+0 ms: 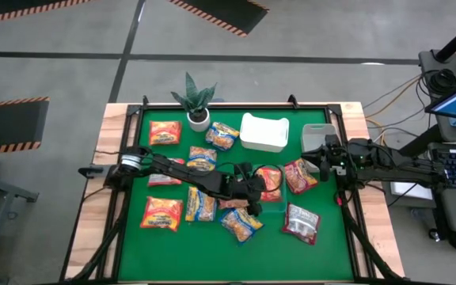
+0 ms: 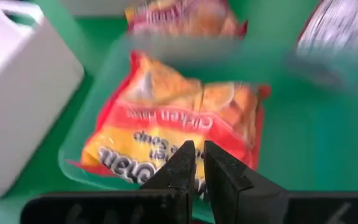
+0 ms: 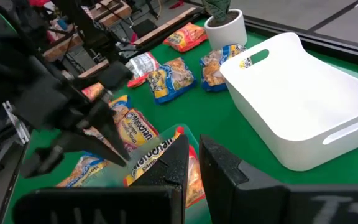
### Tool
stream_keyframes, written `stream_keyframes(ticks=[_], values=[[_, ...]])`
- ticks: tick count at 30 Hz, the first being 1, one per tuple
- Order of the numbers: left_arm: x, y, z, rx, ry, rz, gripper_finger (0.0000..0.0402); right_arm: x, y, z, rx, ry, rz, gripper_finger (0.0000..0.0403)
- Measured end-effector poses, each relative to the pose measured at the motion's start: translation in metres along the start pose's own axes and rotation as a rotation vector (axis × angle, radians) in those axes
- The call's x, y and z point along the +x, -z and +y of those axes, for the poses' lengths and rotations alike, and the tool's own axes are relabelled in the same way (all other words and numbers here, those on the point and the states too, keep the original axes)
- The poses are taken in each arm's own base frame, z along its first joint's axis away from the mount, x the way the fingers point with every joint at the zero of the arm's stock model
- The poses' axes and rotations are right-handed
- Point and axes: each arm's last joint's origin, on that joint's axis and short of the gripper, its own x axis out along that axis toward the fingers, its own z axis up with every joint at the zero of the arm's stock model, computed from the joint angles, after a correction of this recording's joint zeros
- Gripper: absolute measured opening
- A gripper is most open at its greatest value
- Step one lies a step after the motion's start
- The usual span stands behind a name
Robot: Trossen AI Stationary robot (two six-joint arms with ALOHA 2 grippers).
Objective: Sort Maruchan noodles
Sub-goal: Put the orange noodle pack into the green bin, then put the red noodle pack into the gray bin
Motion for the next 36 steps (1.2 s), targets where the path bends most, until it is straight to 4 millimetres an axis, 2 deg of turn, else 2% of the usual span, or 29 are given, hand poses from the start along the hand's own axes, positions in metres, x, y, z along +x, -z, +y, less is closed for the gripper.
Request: stream_keyframes(ticks=[5,8,14,19,22,27,32,36], values=[[-0.002,-0.006,0.002,0.013,-0.076,-0.048,0.0015,0.000,0.000,0.000,0.006,0.001,0.002,0.0028],[0.006,-0.008,0.006,0.006,-0.138,-0.096,0.0015,0.001,0.001,0.000,0.006,0.002,0.004,0.0028],[0.032,0.006,0.006,0.008,-0.130,-0.067,0.0015,0.001,0.001,0.000,0.006,0.002,0.003,0.0028],[0.030,0.007,0.006,0.000,-0.128,-0.056,0.0008,0.001,0.001,0.000,0.006,0.002,0.005,0.0028],[0.015,-0.004,0.009,0.017,-0.125,-0.082,0.0002,0.001,0.001,0.000,0.006,0.003,0.006,0.0028],[-0.034,-0.028,0.018,0.152,-0.124,-0.094,0.0000,0.002,0.002,-0.001,0.026,0.003,0.006,0.0028],[-0.071,-0.021,0.039,0.268,-0.136,0.005,0.0000,0.009,0.001,0.000,0.087,-0.032,-0.059,0.0028],[-0.094,-0.004,0.062,0.290,-0.153,0.012,0.0000,0.018,-0.004,0.003,0.109,-0.053,-0.097,0.0028]])
